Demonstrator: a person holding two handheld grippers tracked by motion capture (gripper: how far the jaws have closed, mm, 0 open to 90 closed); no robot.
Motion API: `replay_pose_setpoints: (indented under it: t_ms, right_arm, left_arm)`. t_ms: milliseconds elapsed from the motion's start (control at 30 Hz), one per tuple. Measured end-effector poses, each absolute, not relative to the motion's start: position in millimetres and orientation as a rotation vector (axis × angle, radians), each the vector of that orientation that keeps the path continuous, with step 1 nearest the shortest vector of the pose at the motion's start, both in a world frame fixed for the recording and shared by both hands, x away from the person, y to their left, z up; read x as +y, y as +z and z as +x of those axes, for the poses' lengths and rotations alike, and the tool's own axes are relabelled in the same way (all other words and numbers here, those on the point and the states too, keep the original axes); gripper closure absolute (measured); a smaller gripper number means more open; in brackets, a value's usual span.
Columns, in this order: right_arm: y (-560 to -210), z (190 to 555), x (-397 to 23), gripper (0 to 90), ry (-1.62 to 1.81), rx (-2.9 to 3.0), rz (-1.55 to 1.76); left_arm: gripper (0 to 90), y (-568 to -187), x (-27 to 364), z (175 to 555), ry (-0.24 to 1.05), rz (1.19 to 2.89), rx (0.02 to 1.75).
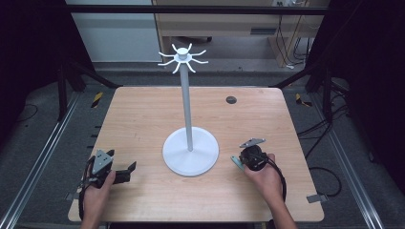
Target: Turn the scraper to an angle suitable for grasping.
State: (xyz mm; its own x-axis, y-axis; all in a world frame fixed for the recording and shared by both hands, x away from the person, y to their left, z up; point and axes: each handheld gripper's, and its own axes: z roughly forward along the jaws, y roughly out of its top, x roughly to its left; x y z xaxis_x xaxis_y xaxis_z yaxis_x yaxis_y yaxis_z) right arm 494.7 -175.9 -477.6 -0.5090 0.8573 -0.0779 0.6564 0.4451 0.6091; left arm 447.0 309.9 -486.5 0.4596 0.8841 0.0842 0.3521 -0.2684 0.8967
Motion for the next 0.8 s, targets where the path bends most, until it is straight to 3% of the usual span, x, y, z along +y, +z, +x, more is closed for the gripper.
replay_pose_setpoints:
  t_ms: [800]
  right_arm:
    - [-481, 486, -158, 90.0, 0.786, 2.447, 1.234]
  left_arm:
    - [2.2, -487, 308, 447, 0.762, 1.843, 1.042]
